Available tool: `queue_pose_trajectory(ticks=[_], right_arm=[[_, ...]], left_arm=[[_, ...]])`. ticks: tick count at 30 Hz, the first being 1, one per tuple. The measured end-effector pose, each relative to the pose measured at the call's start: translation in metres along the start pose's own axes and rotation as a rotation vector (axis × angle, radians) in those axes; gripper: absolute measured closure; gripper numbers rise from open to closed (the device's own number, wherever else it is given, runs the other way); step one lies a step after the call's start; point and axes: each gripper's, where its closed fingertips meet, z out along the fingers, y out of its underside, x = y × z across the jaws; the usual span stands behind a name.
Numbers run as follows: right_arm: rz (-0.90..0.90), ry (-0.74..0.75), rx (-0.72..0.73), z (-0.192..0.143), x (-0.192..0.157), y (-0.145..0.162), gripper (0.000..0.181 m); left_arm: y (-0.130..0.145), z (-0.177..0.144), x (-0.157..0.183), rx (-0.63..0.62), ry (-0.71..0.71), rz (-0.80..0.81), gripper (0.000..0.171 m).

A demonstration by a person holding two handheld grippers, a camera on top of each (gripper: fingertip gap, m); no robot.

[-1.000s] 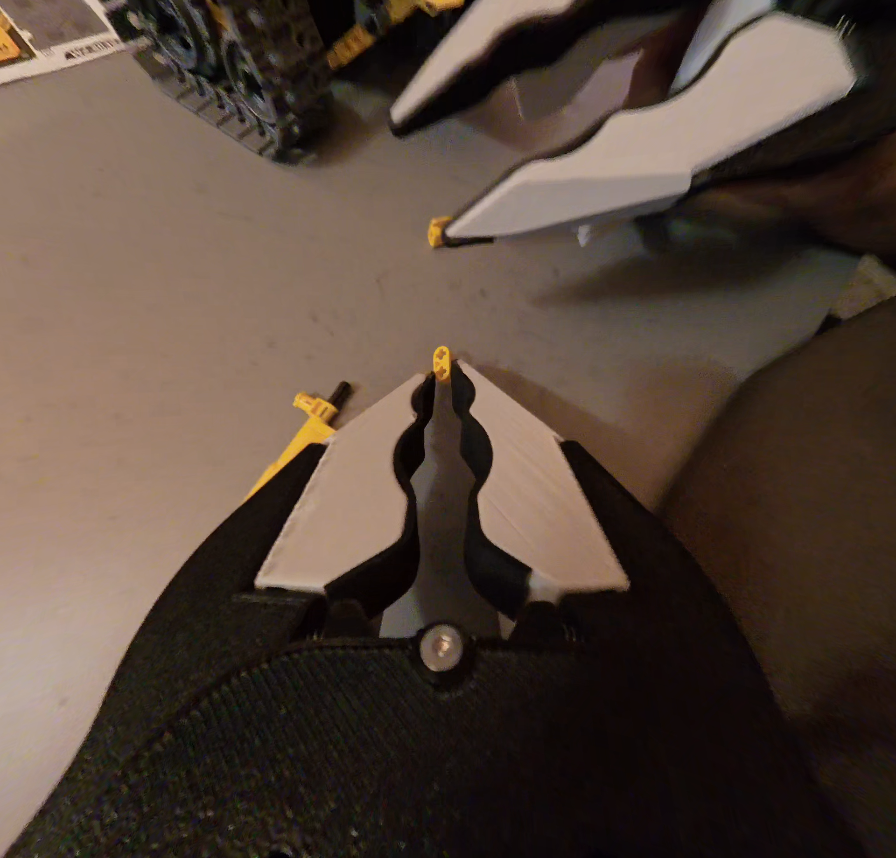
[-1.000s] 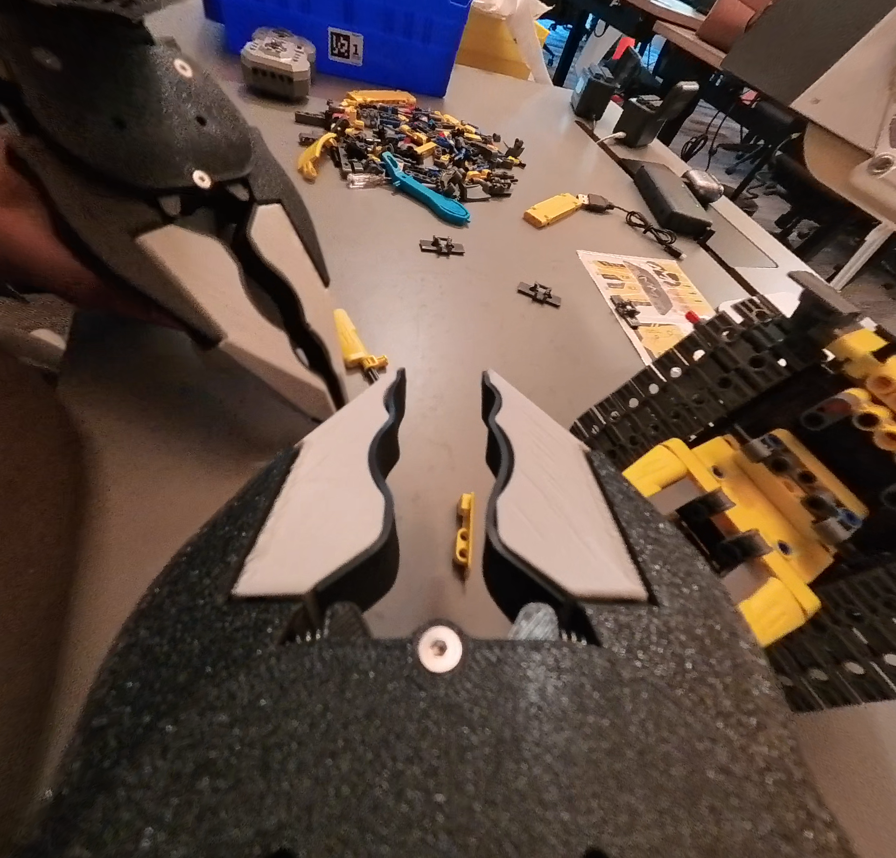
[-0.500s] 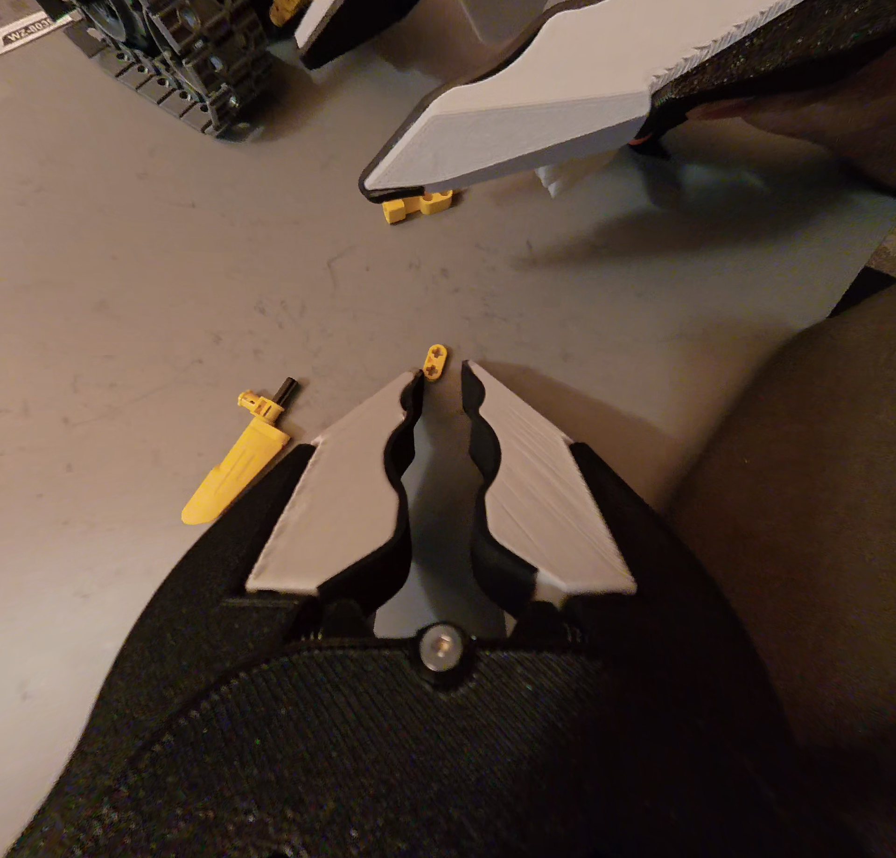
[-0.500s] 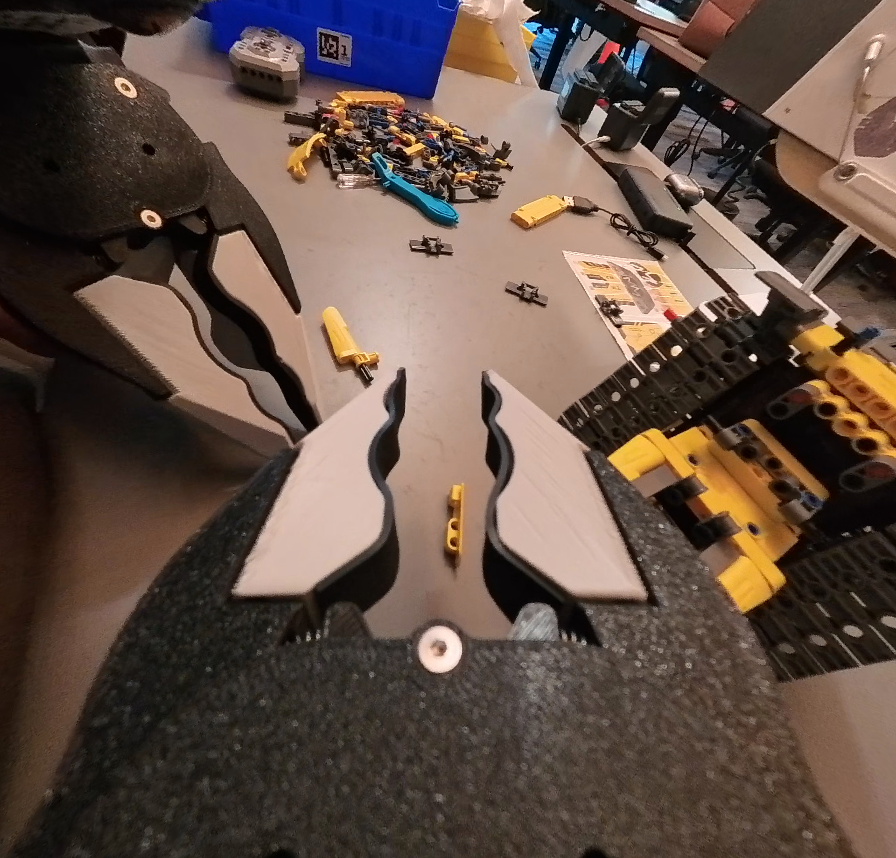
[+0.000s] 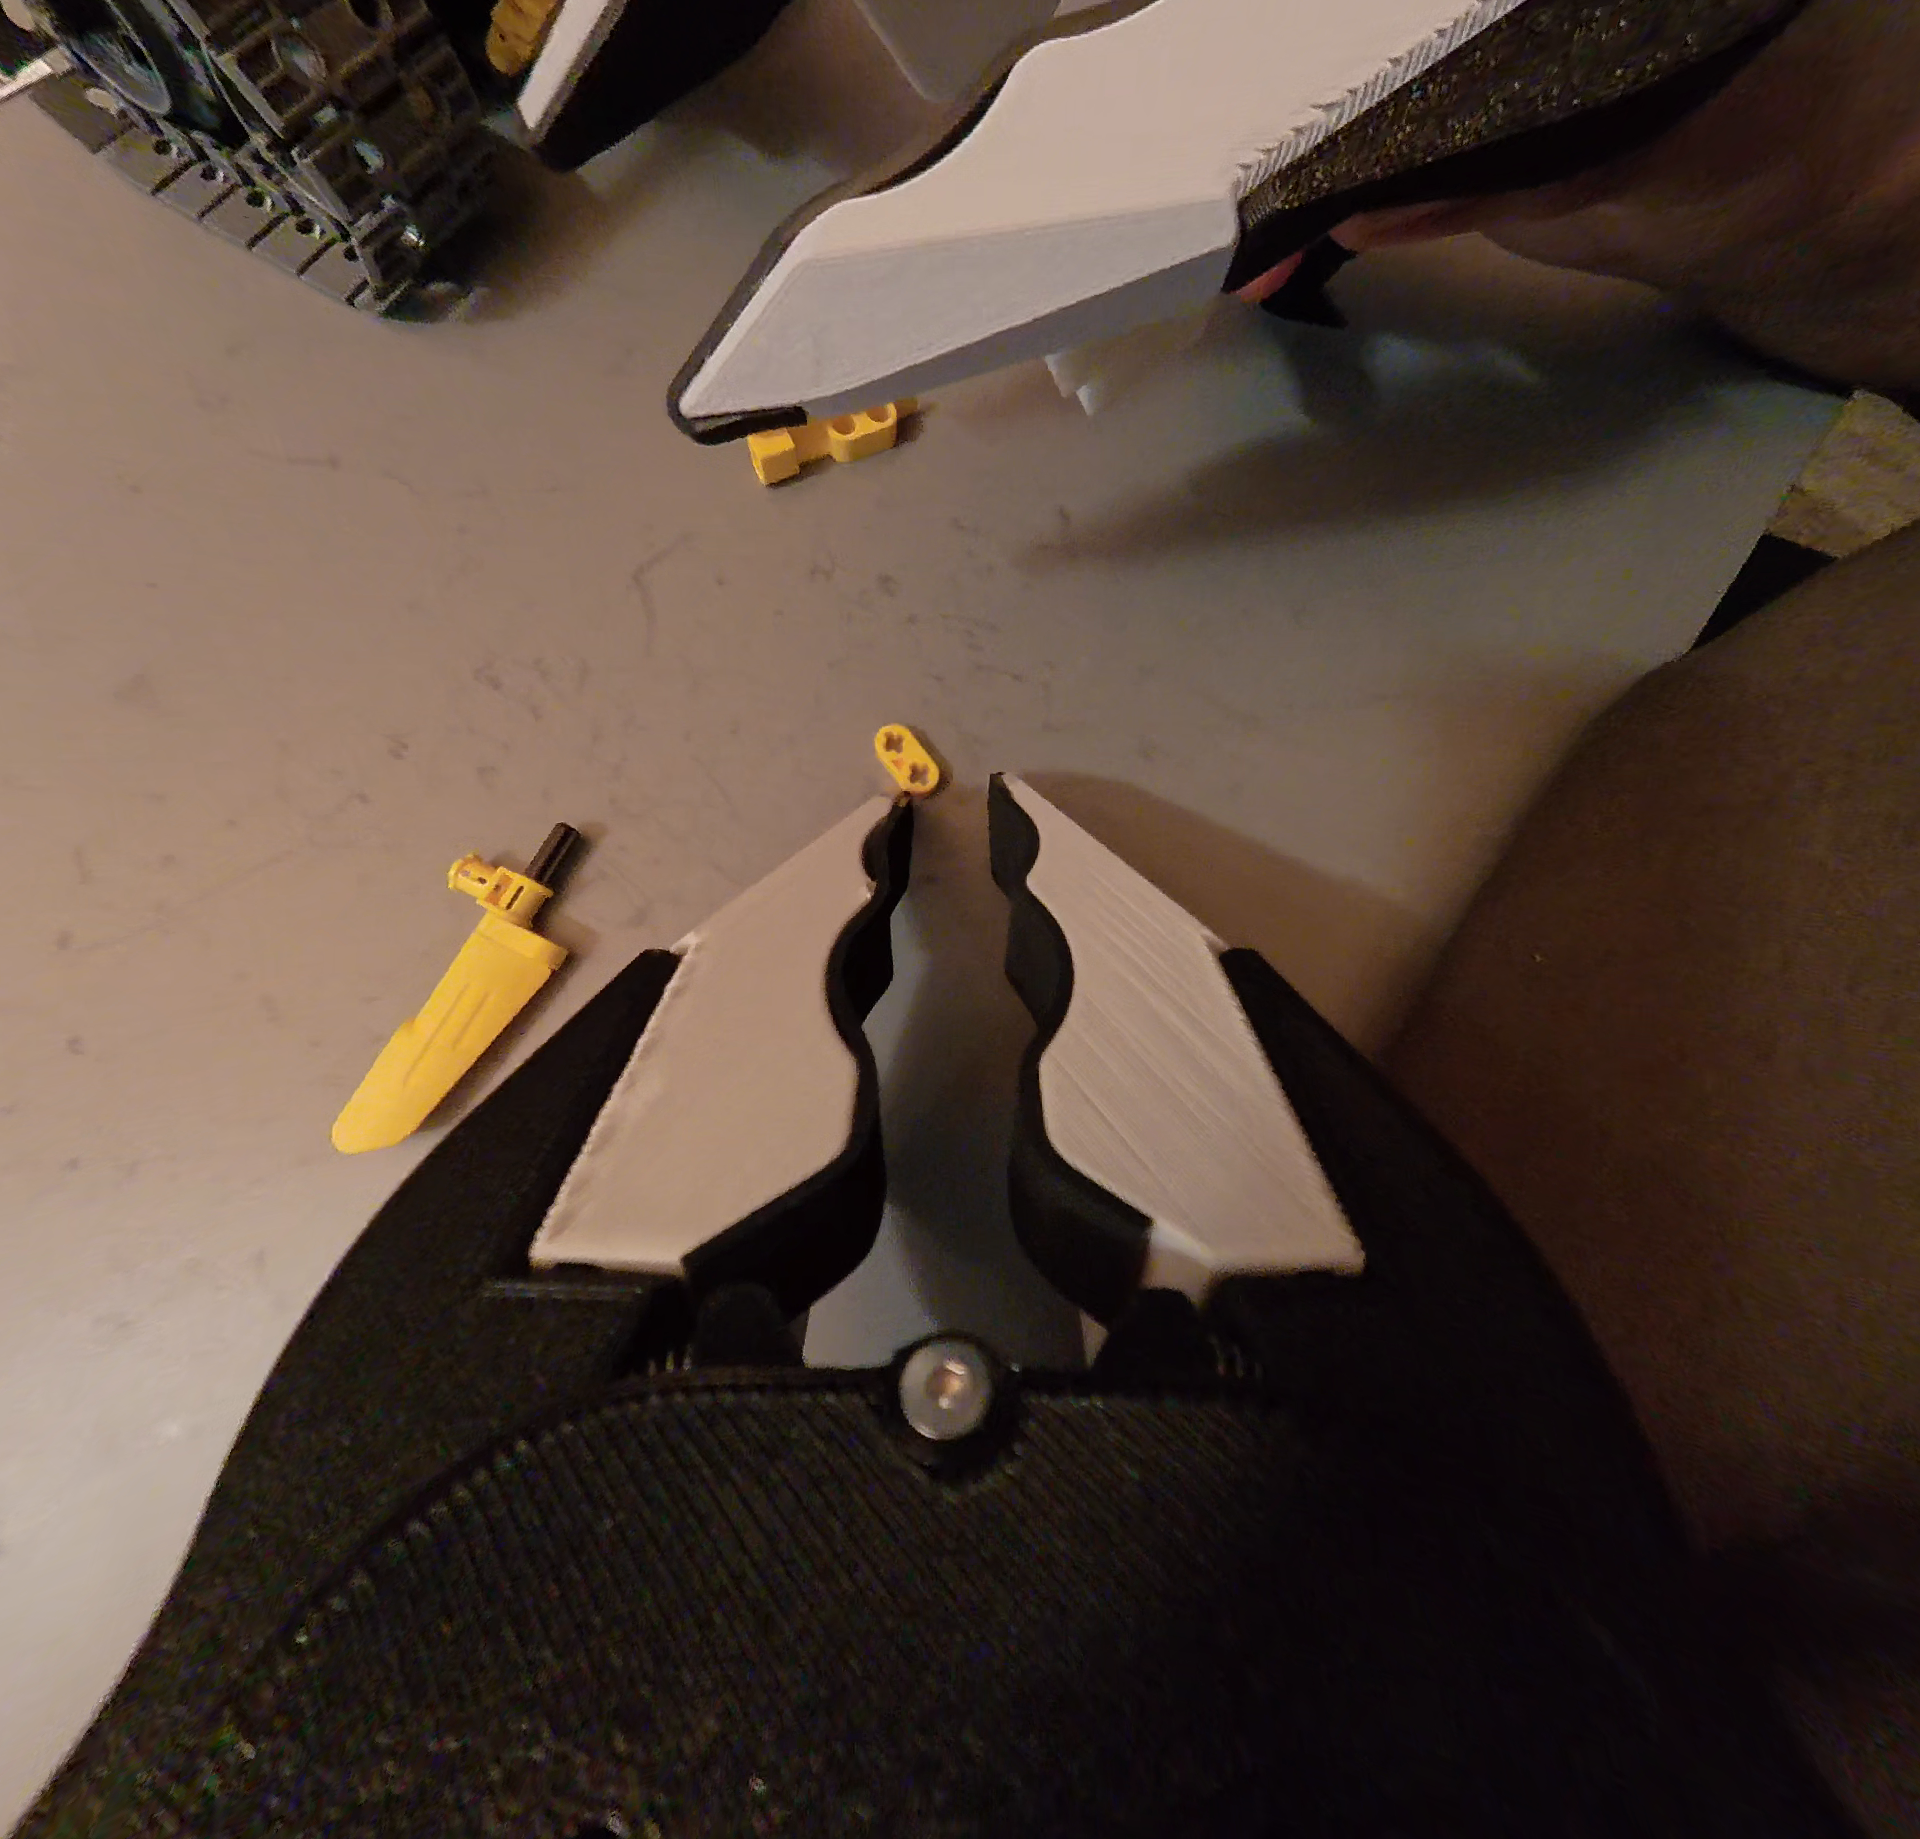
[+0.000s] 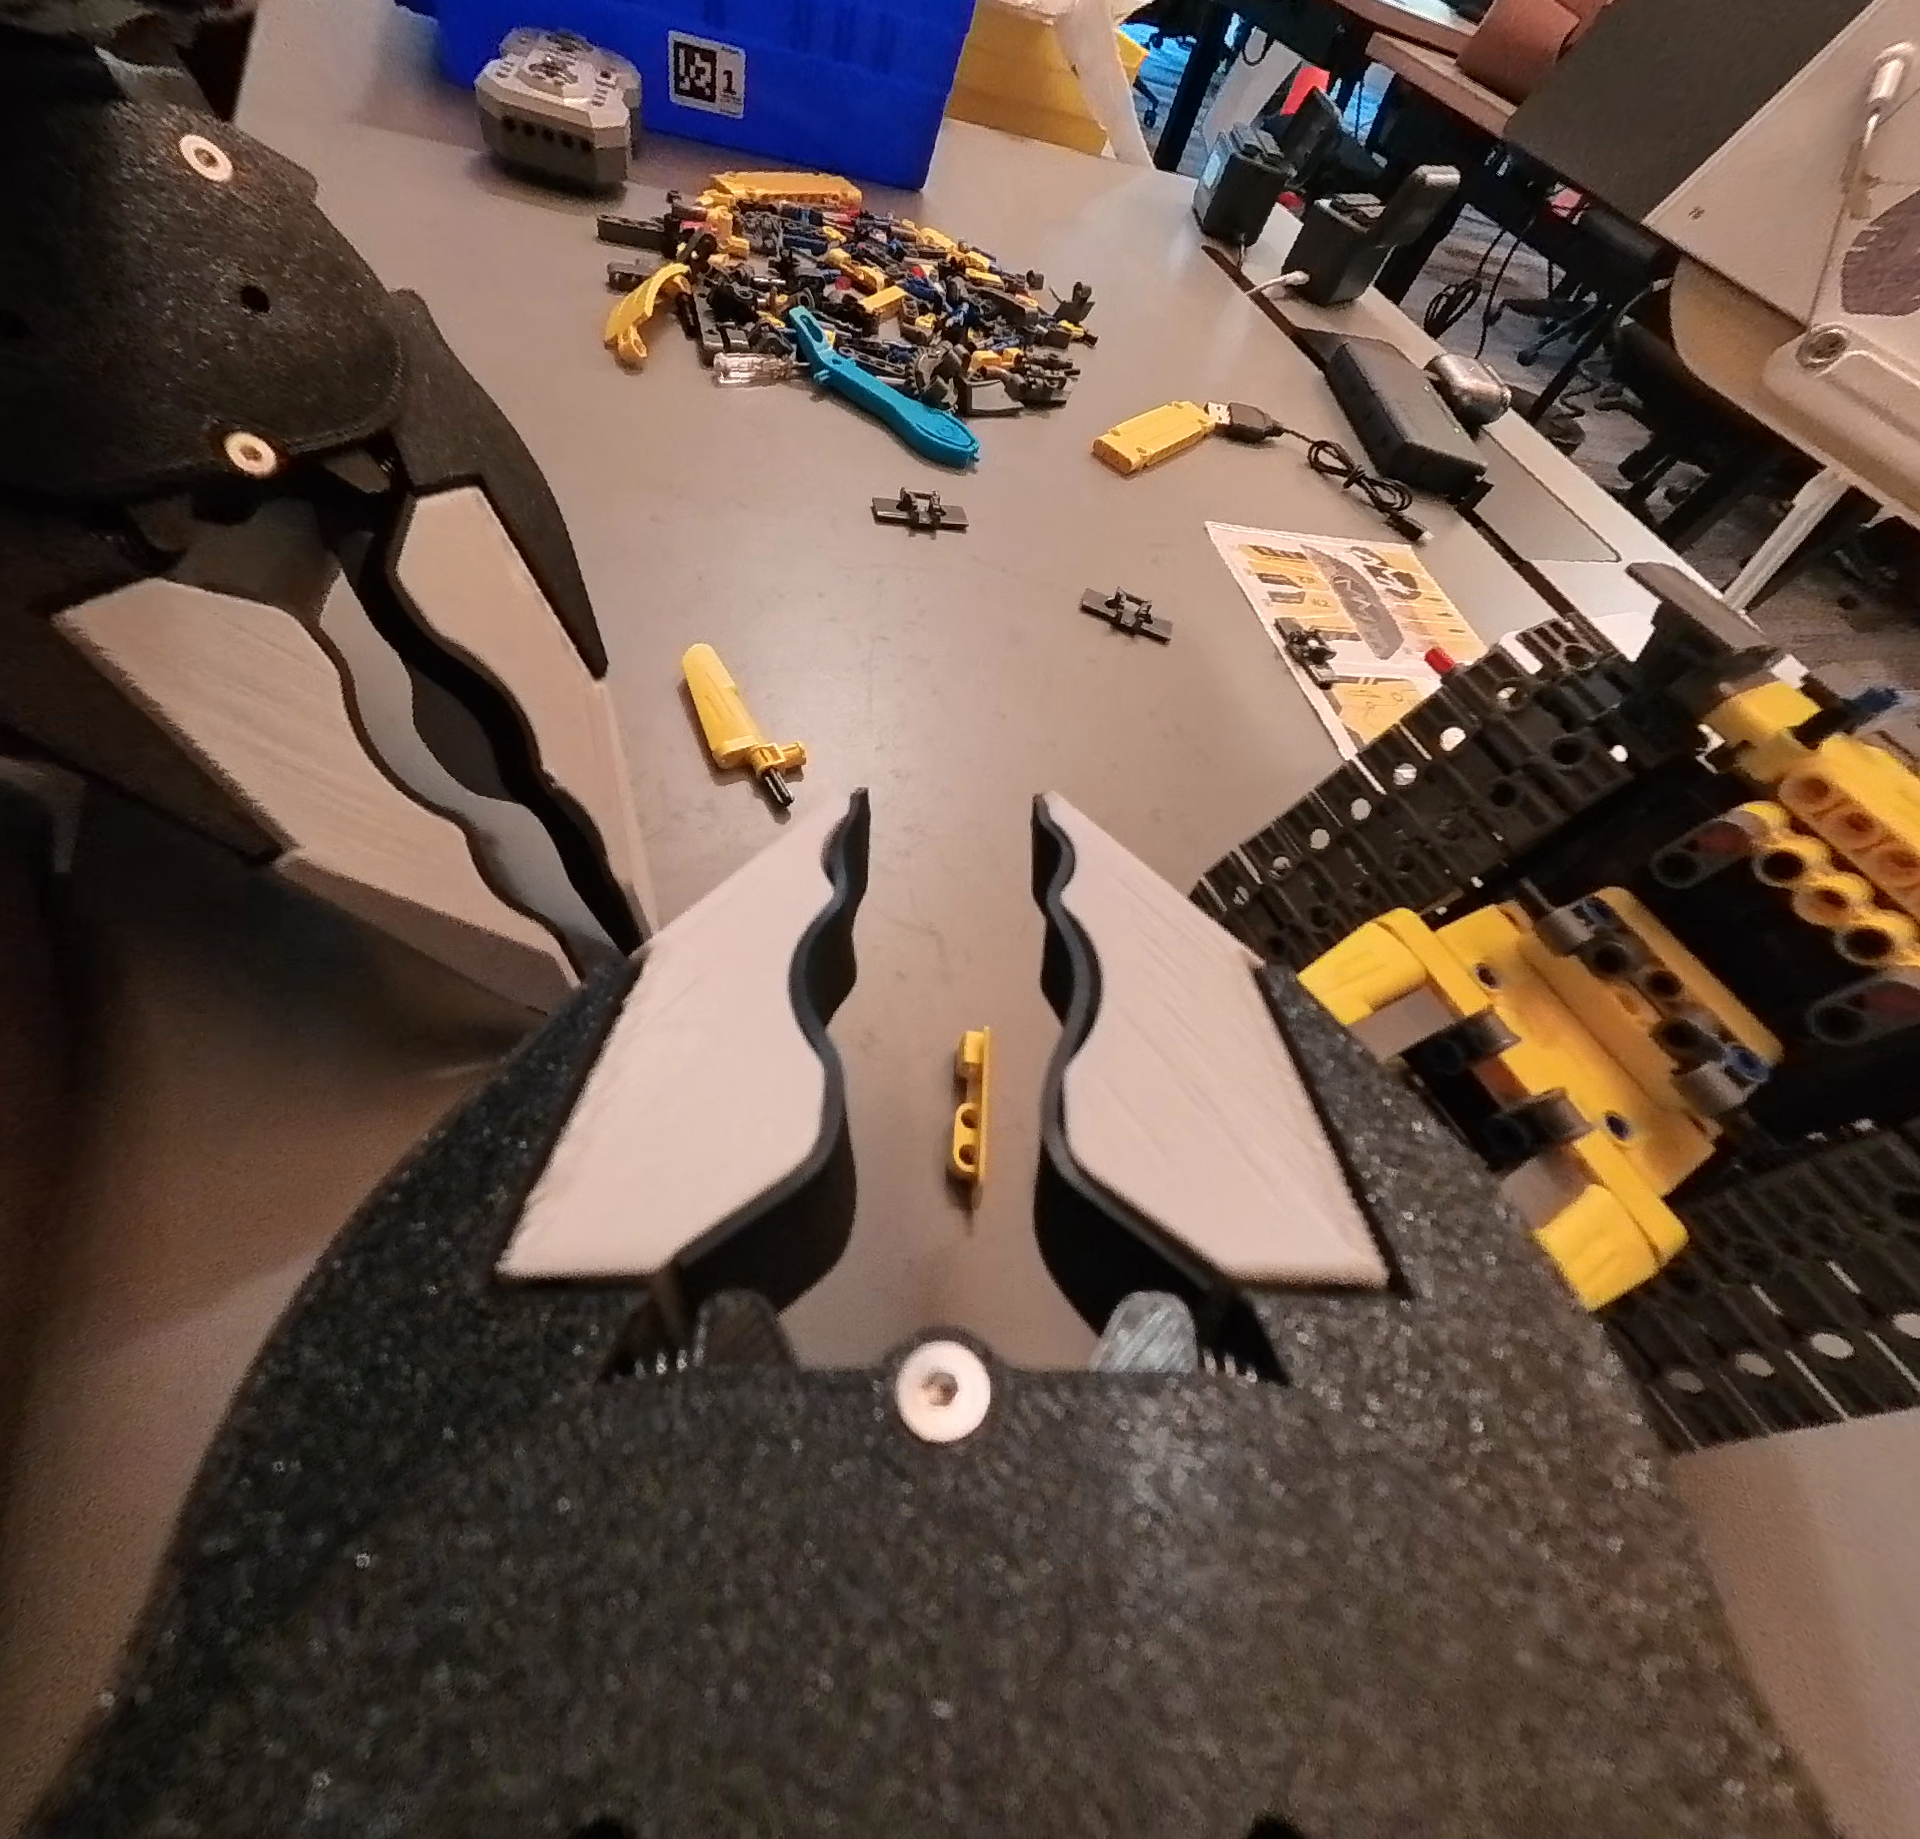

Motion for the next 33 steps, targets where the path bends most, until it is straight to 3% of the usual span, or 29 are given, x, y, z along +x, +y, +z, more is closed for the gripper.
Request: queue_pose_trajectory(ticks=[5, 9, 13, 16, 21, 27, 33], right_arm=[[0.003, -0.001, -0.001, 0.0, 0.0, 0.0, 0.15], [0.006, -0.005, 0.001, 0.0, 0.0, 0.0, 0.15], [0.004, -0.004, 0.001, 0.0, 0.0, -0.001, 0.15], [0.006, 0.0, -0.002, 0.001, 0.001, 0.001, 0.15], [0.019, -0.01, -0.012, 0.003, 0.001, 0.004, 0.15], [-0.037, -0.05, -0.027, 0.011, -0.015, 0.004, 0.149], [-0.228, -0.039, -0.09, 0.034, -0.044, 0.005, 0.149]], left_arm=[[-0.005, -0.014, -0.01, 0.044, 0.004, -0.008, 0.155], [-0.001, -0.037, -0.049, 0.061, -0.1, 0.001, 0.14], [0.022, -0.048, -0.086, 0.009, -0.159, -0.022, 0.131], [0.033, -0.042, -0.088, -0.008, -0.097, -0.067, 0.137], [0.031, -0.04, -0.087, -0.011, -0.1, -0.009, 0.162], [0.021, -0.042, -0.08, 0.02, -0.085, 0.055, 0.163], [0.0, -0.046, -0.066, 0.05, -0.04, 0.035, 0.163]])
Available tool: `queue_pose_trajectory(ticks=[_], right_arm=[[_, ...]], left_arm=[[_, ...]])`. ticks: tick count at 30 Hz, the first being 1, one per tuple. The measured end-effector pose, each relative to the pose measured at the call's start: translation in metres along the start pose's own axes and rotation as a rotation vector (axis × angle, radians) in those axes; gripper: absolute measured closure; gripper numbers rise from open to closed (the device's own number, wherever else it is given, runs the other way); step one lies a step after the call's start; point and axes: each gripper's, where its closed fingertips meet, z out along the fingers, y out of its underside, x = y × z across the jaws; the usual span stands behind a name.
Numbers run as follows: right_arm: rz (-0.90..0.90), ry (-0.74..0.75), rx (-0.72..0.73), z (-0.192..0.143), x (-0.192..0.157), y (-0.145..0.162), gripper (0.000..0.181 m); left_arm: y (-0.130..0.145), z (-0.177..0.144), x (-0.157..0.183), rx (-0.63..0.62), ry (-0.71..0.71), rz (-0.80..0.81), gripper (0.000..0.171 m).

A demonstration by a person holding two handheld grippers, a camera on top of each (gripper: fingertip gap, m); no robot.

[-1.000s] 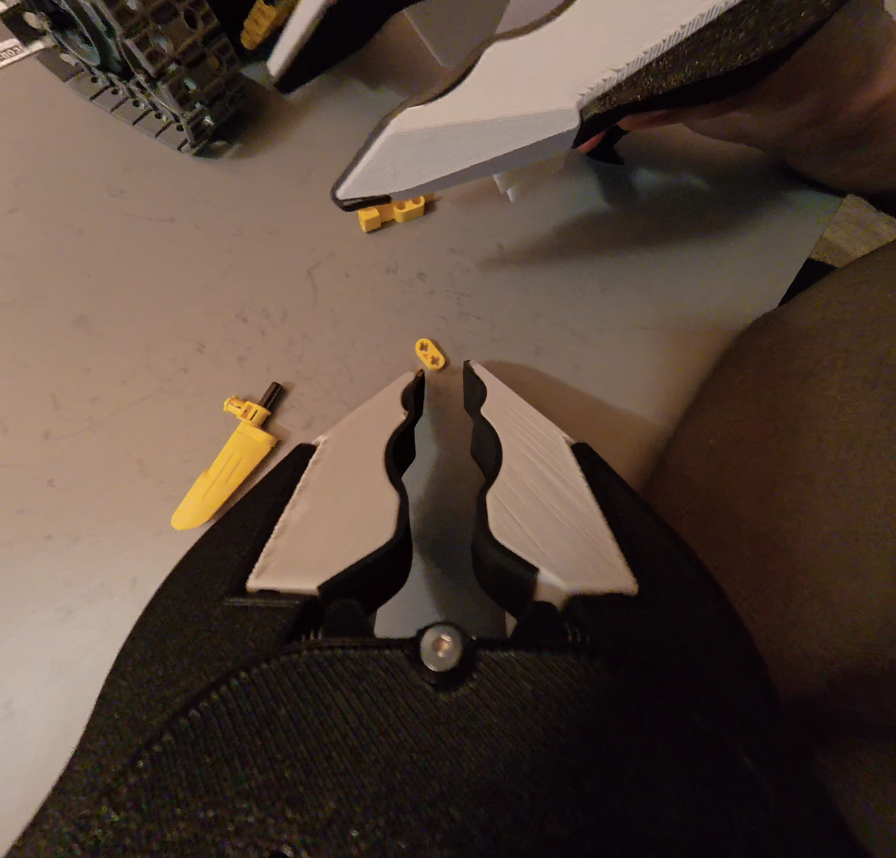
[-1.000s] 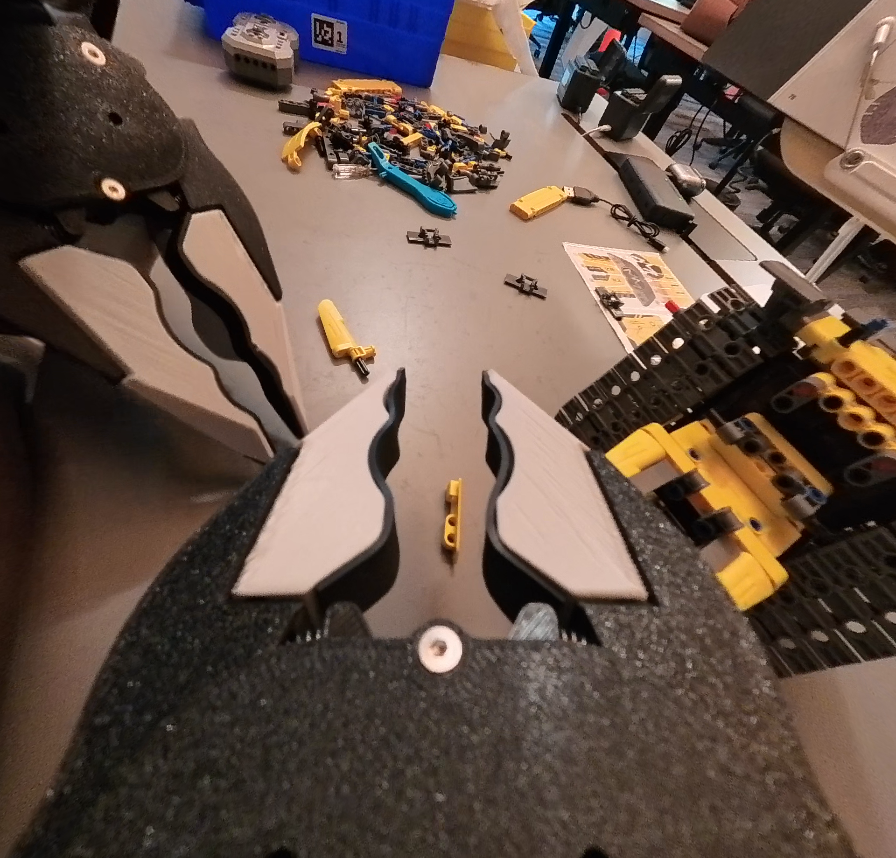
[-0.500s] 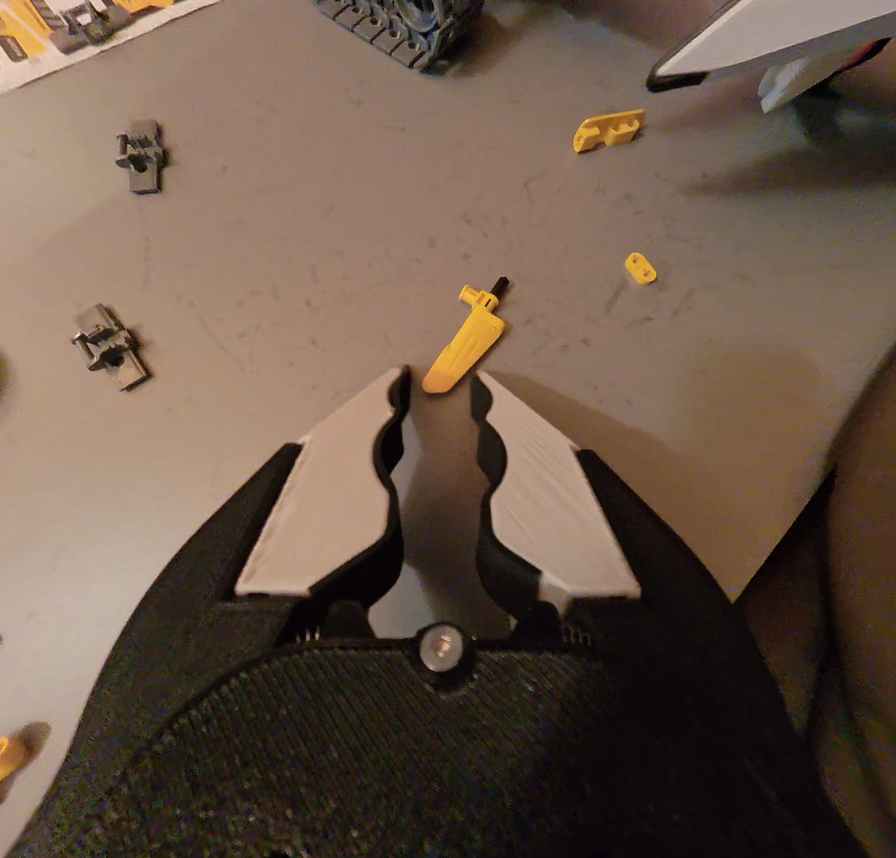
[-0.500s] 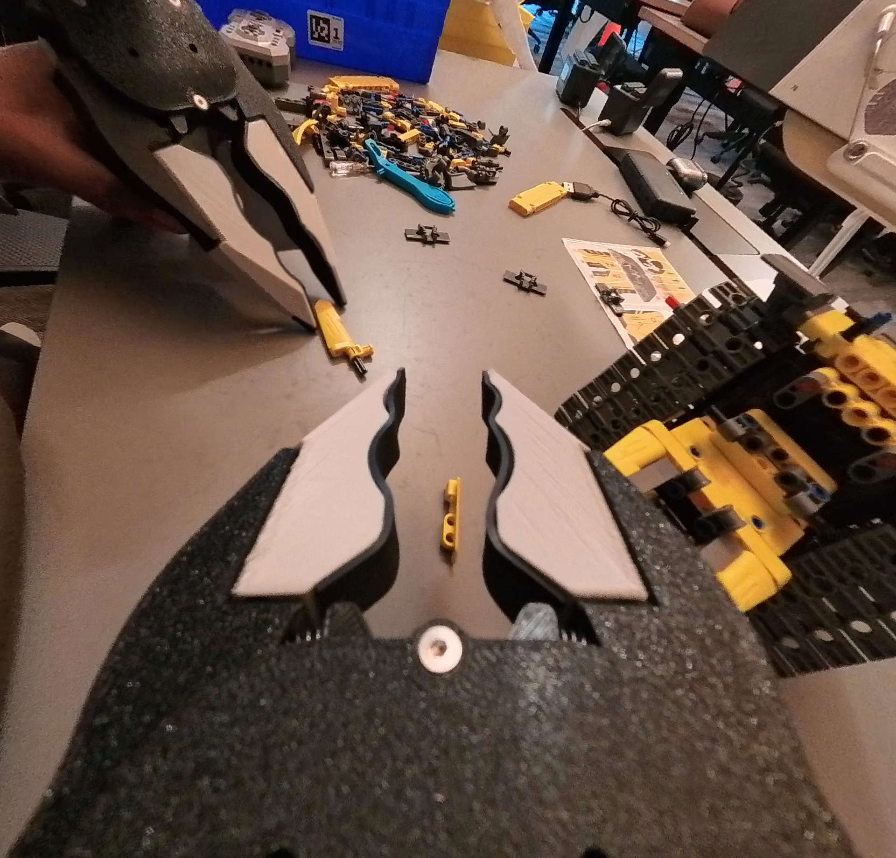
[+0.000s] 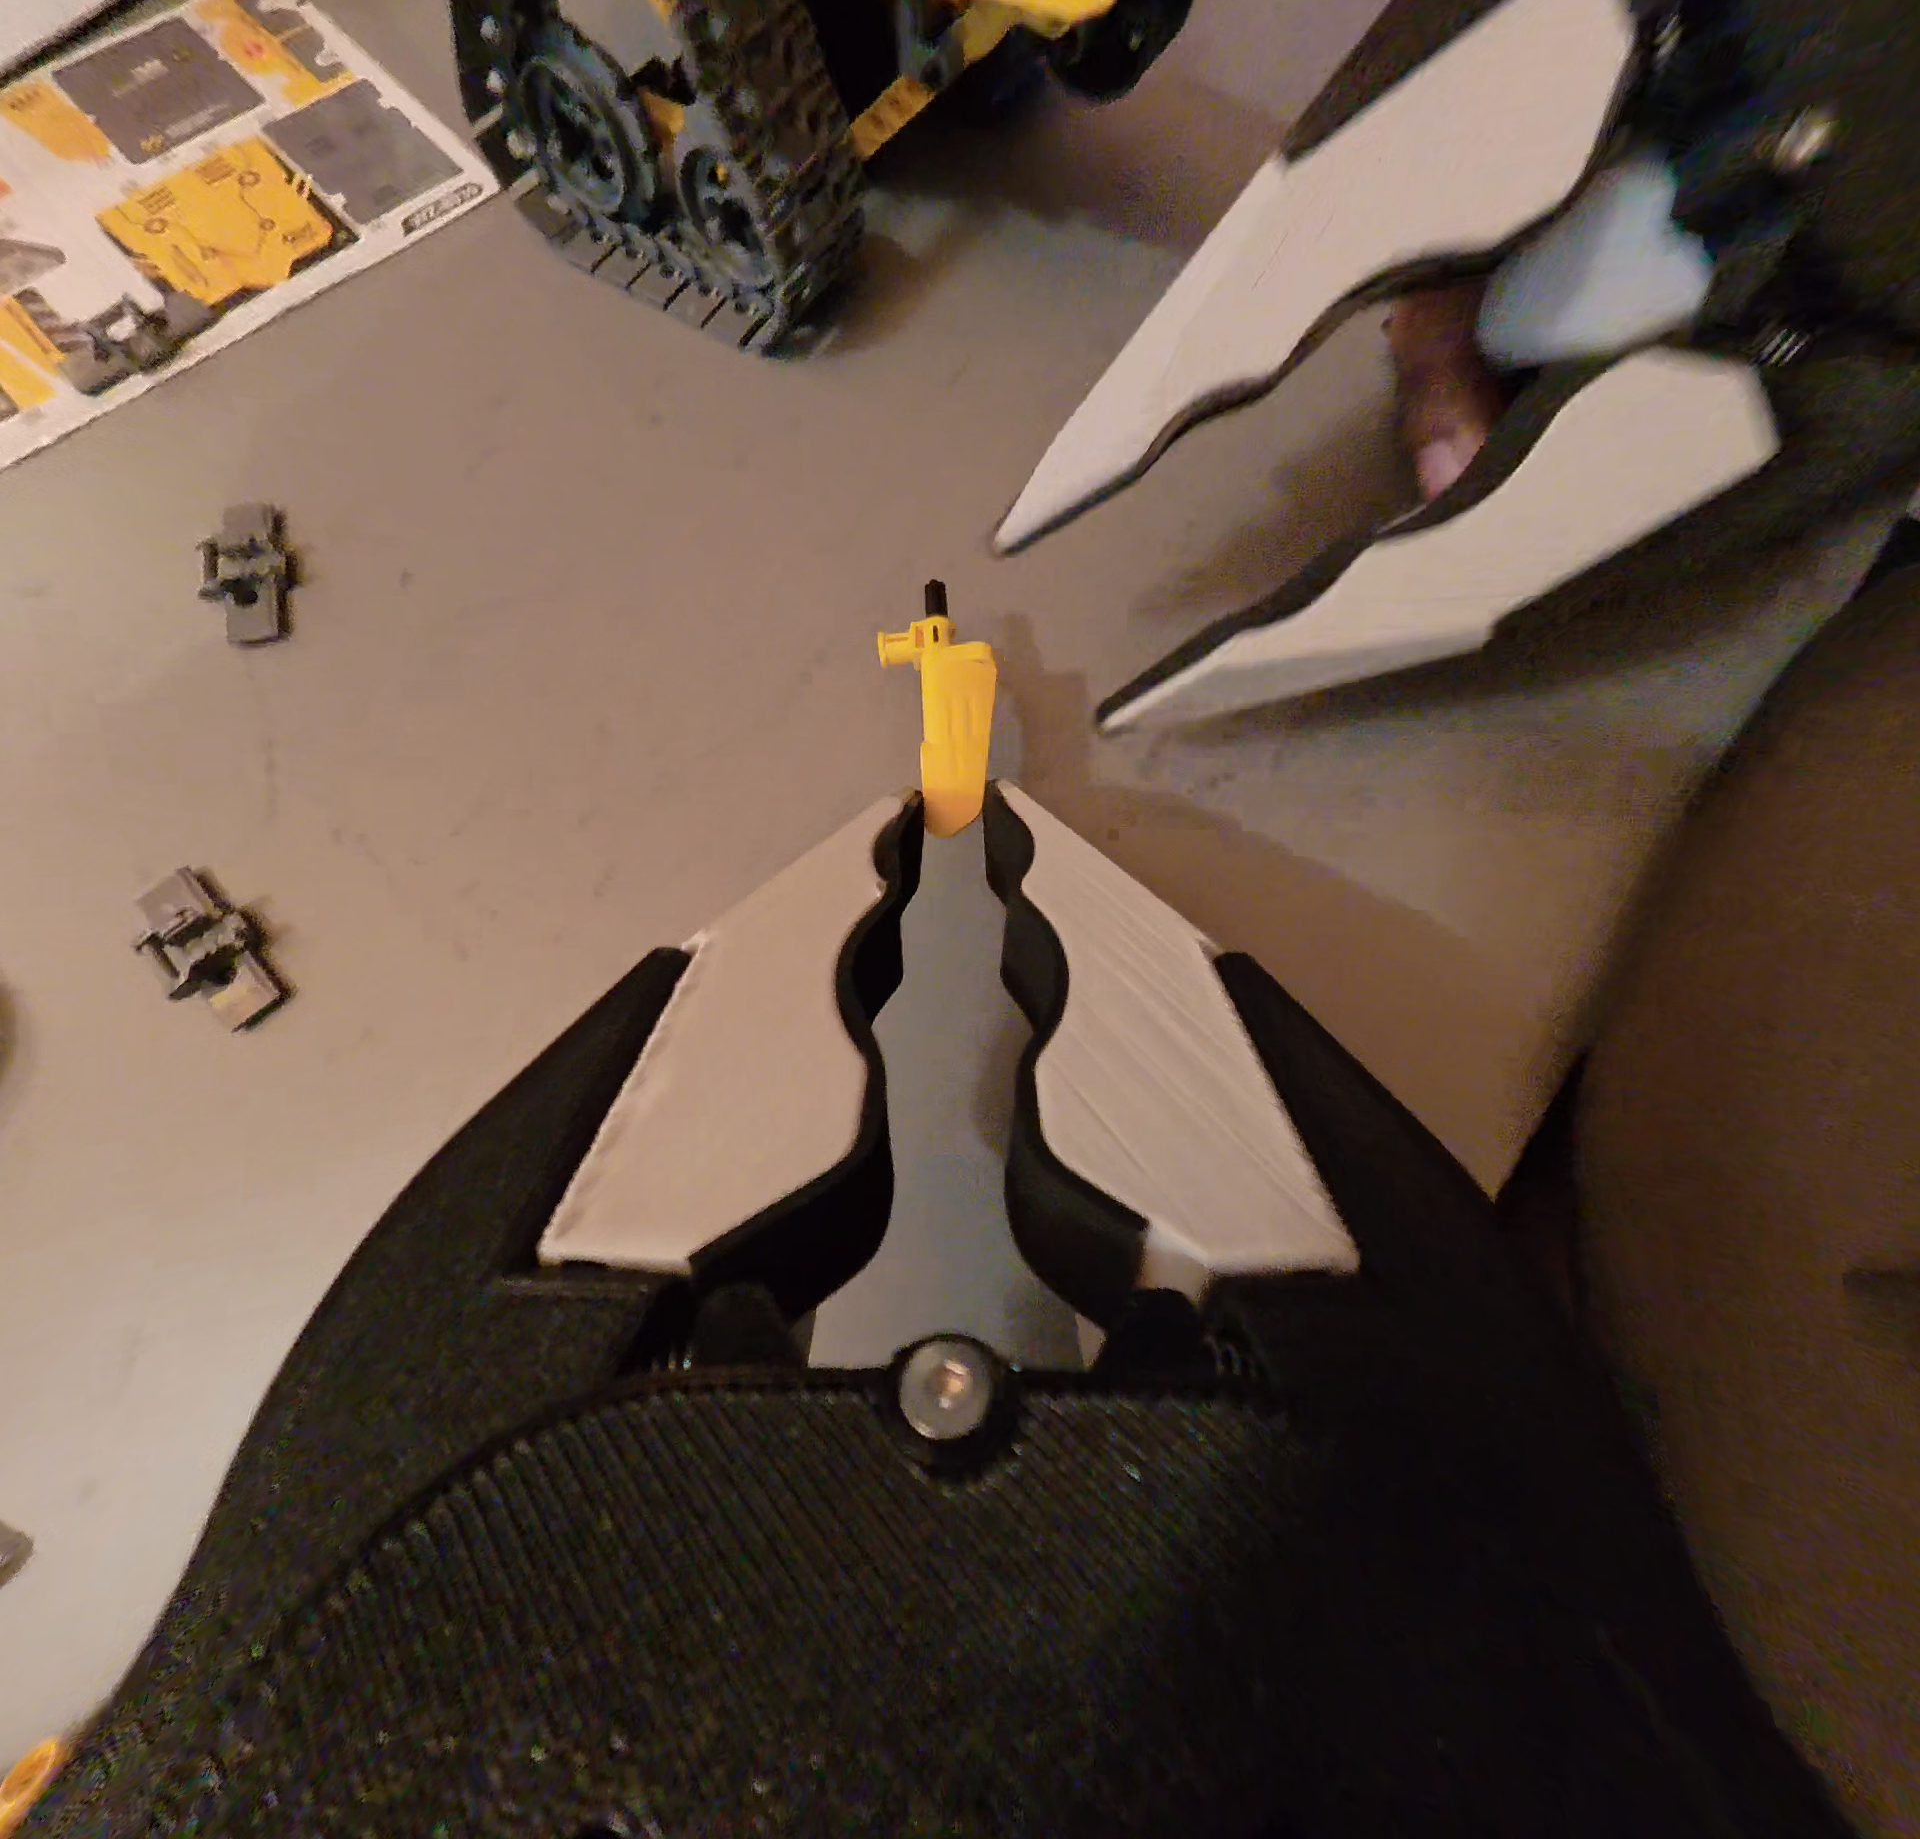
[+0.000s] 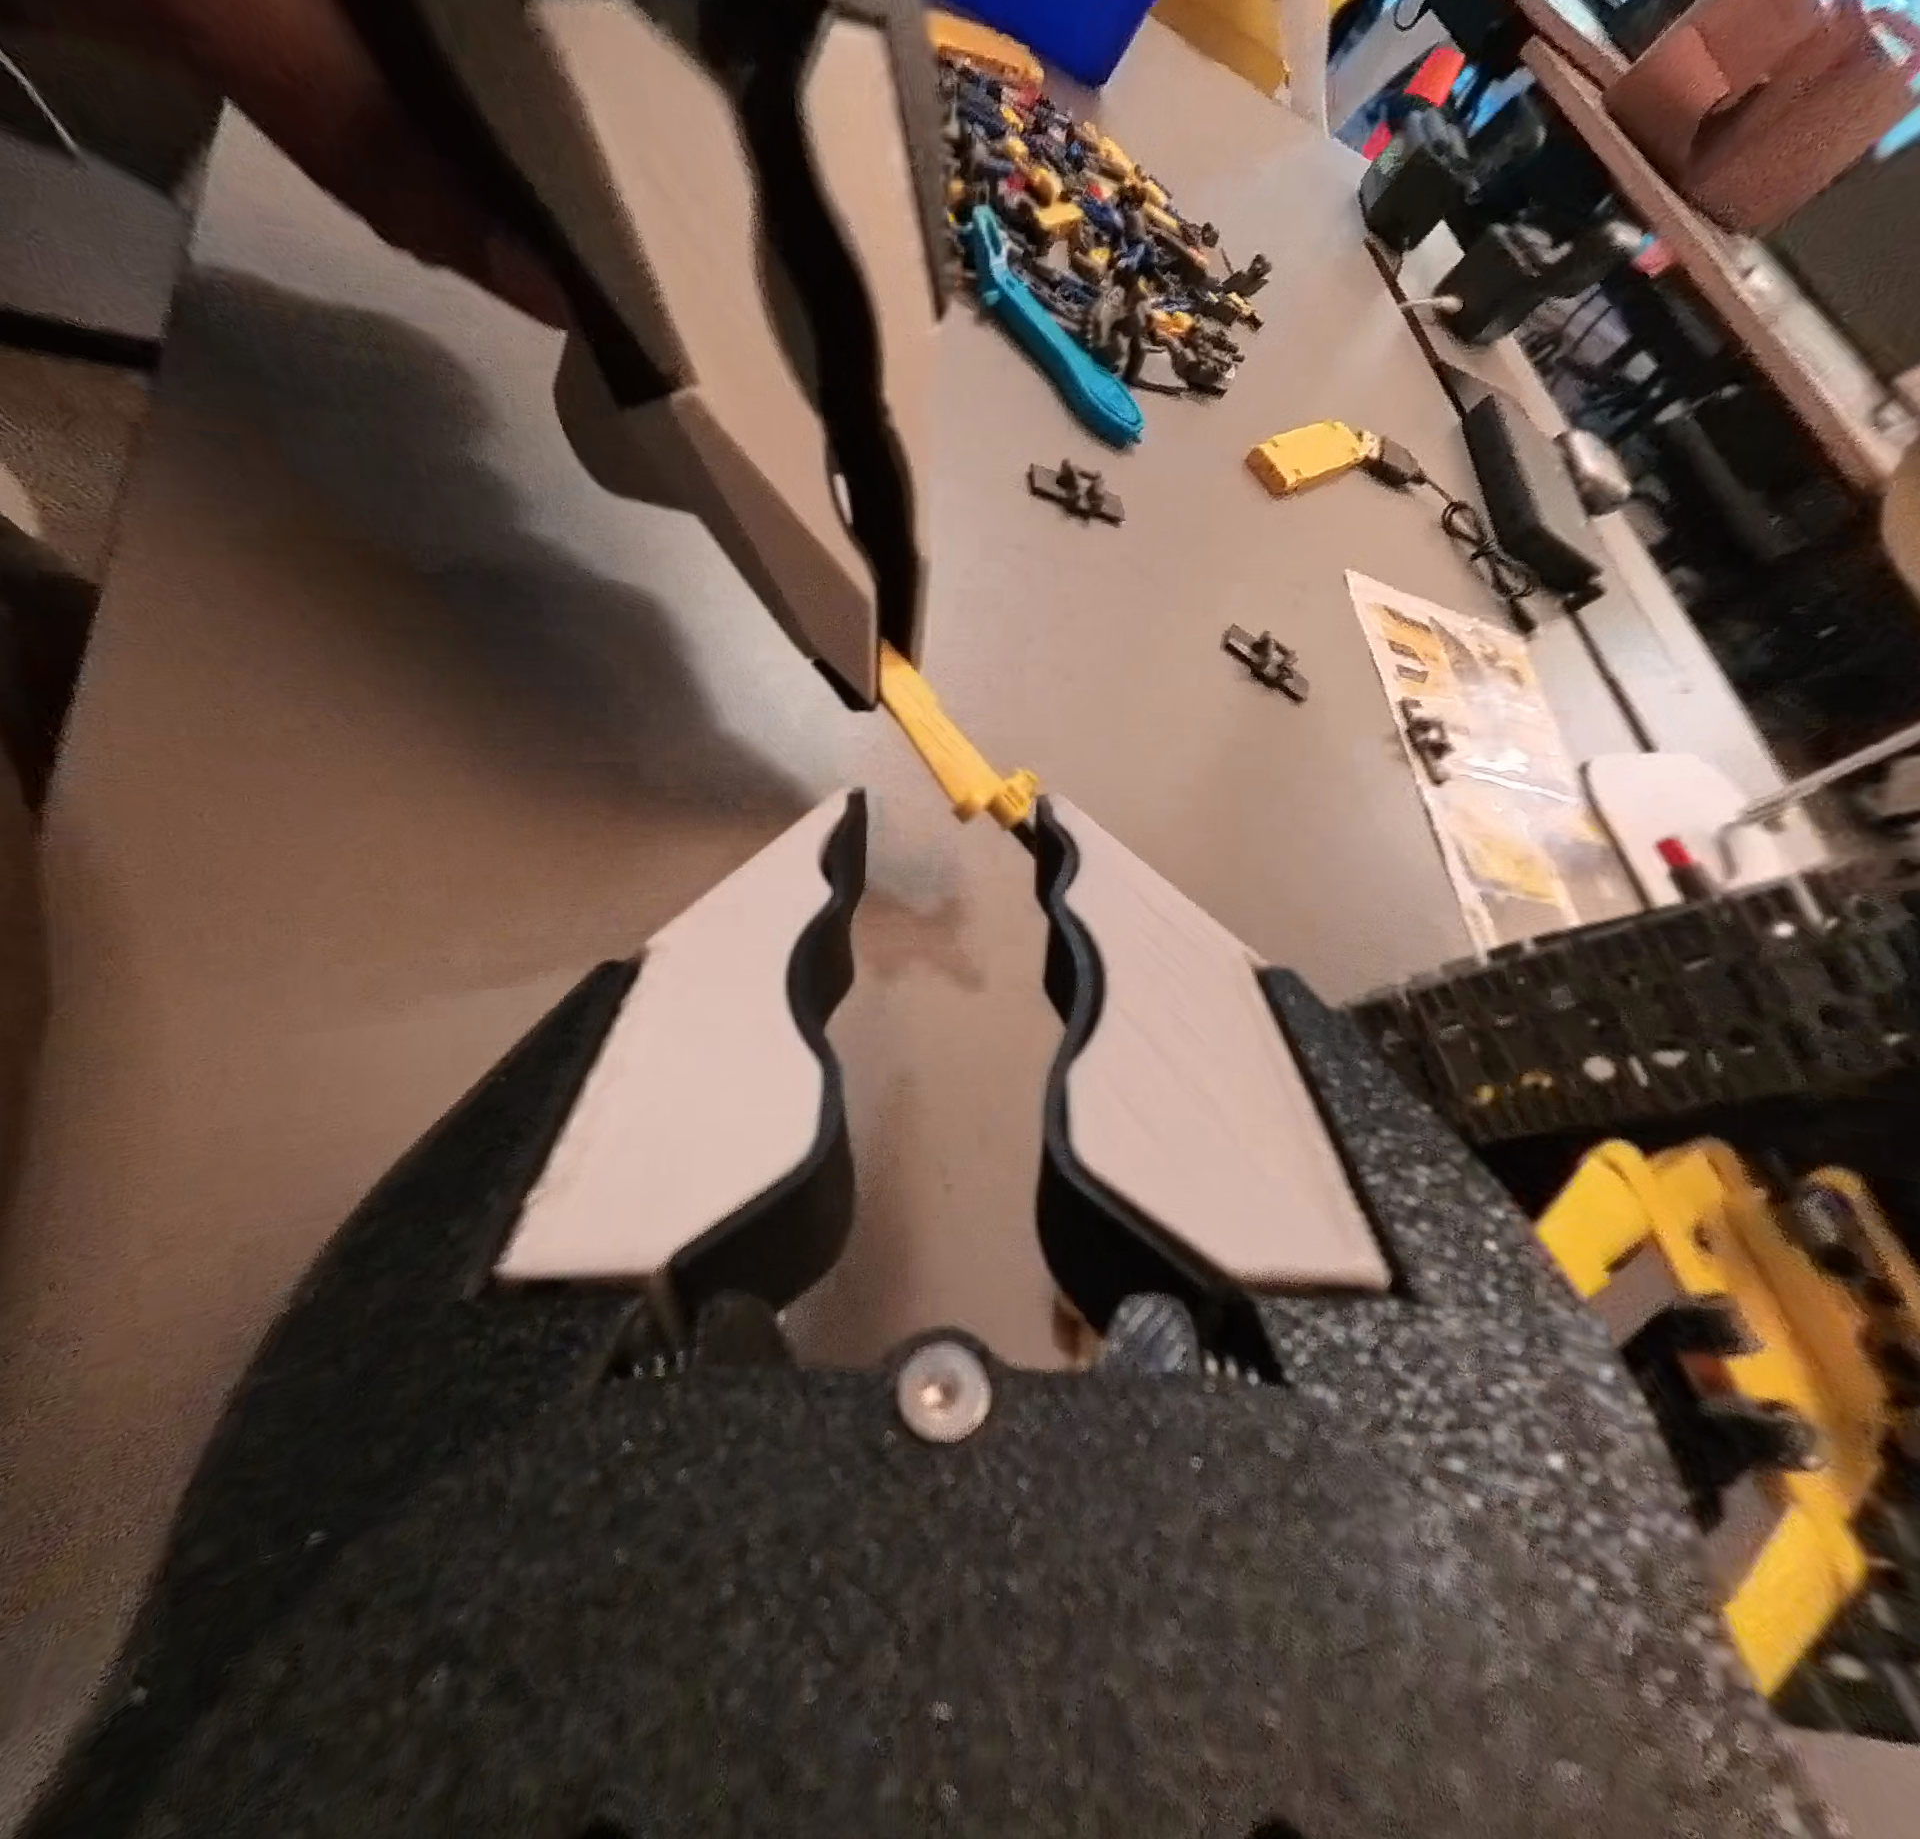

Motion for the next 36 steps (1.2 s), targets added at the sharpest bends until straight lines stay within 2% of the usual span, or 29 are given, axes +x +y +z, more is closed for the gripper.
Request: queue_pose_trajectory(ticks=[3, 6, 8, 10, 11, 14, 17, 21, 24, 29, 33, 36], right_arm=[[-0.087, 0.046, -0.027, 0.007, -0.002, -0.002, 0.151], [-0.078, 0.048, -0.02, 0.006, -0.001, -0.005, 0.159], [-0.07, 0.041, -0.019, 0.004, -0.001, -0.005, 0.171], [-0.088, 0.062, -0.021, 0.0, 0.003, -0.006, 0.173], [-0.098, 0.079, -0.023, -0.002, 0.005, -0.006, 0.174], [-0.072, 0.135, -0.025, -0.011, 0.017, -0.007, 0.174], [0.113, 0.178, 0.039, -0.032, 0.034, -0.01, 0.174], [0.56, 0.05, 0.15, -0.06, 0.033, -0.006, 0.174], [0.793, -0.027, 0.209, -0.074, 0.026, -0.001, 0.175], [0.876, 0.007, 0.161, -0.08, 0.018, 0.016, 0.175], [0.897, 0.024, 0.161, -0.082, 0.016, 0.021, 0.175], [0.915, 0.026, 0.17, -0.083, 0.016, 0.024, 0.175]], left_arm=[[-0.01, -0.001, 0.011, 0.008, 0.019, 0.034, 0.162], [-0.019, 0.0, 0.017, 0.023, 0.017, 0.081, 0.163], [-0.024, -0.001, 0.018, 0.038, 0.015, 0.108, 0.162], [-0.031, -0.001, 0.019, 0.061, 0.023, 0.111, 0.163], [-0.035, -0.002, 0.019, 0.079, 0.021, 0.113, 0.161], [-0.049, -0.008, 0.014, 0.166, 0.001, 0.098, 0.143], [-0.05, -0.011, 0.016, 0.193, 0.061, 0.059, 0.134], [-0.025, 0.007, 0.047, 0.072, 0.259, -0.022, 0.137], [-0.007, 0.024, 0.066, -0.006, 0.285, -0.012, 0.139], [-0.002, 0.038, 0.091, -0.045, 0.339, -0.035, 0.133], [-0.011, 0.042, 0.106, -0.032, 0.387, -0.013, 0.123], [-0.021, 0.035, 0.108, 0.016, 0.388, 0.007, 0.128]])
